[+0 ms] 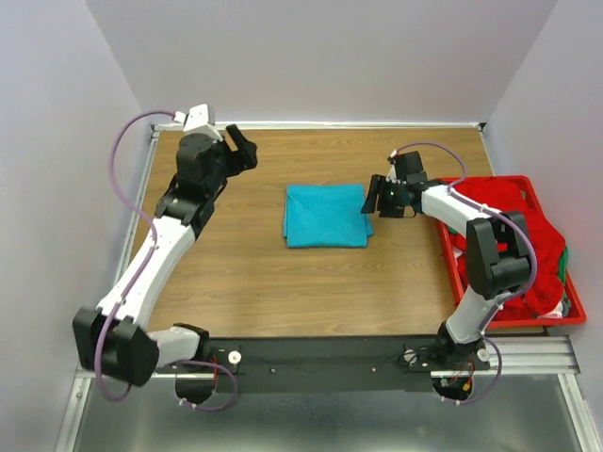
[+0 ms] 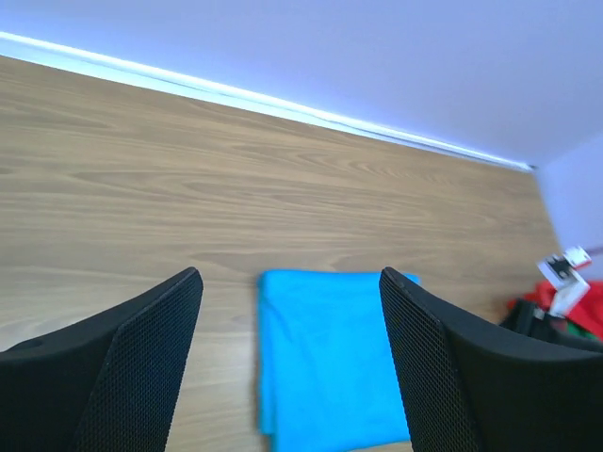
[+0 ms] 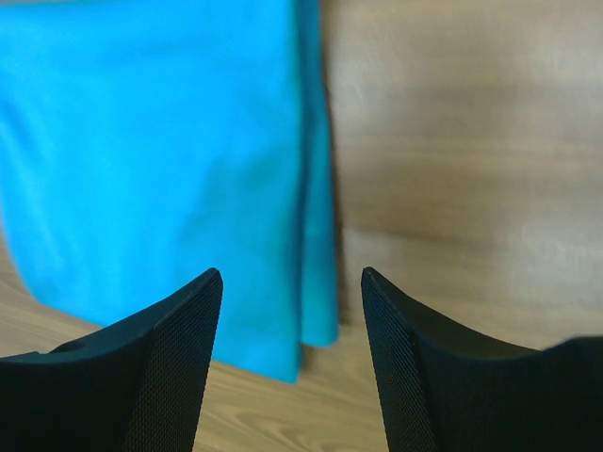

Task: Fold and stack the t-shirts
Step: Neatly place the folded tshirt to the corner

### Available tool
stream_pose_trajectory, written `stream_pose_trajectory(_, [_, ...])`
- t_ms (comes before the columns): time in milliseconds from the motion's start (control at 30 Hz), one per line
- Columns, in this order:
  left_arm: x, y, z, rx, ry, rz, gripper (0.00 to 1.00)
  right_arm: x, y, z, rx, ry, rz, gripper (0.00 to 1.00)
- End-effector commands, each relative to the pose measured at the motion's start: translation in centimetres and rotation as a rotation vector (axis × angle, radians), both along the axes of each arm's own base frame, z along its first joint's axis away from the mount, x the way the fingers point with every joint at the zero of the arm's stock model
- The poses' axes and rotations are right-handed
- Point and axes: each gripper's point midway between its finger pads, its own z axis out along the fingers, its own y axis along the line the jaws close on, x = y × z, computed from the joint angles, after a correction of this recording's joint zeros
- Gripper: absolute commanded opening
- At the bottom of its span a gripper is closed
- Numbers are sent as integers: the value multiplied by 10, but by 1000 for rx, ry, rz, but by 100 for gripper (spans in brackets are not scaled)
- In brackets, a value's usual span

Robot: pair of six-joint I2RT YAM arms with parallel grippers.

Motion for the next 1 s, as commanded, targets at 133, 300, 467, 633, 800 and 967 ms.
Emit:
stream_pose_trajectory(133, [-60,84,-10,269,-2,266,84,-34,-3,-28,-104,124,40,66])
stream_pose_trajectory(300, [-69,90,-34,280,9,280,84,-37,13,-44,-98,166,77,64])
stream_pose_trajectory(467, [-67,87,-52,295,49,261,84,-36,18,-53,-106,184,88,61])
stream_pose_trajectory(633, [-65,86,-57,303,58,254,84,-37,26,-56,-106,191,132,43])
stream_pose_trajectory(800, [-65,86,-61,307,65,254,84,-23,23,-58,-168,173,145,9])
stream_pose_trajectory(967, [-63,86,-65,311,73,252,84,37,-32,-38,-496,14,14,1])
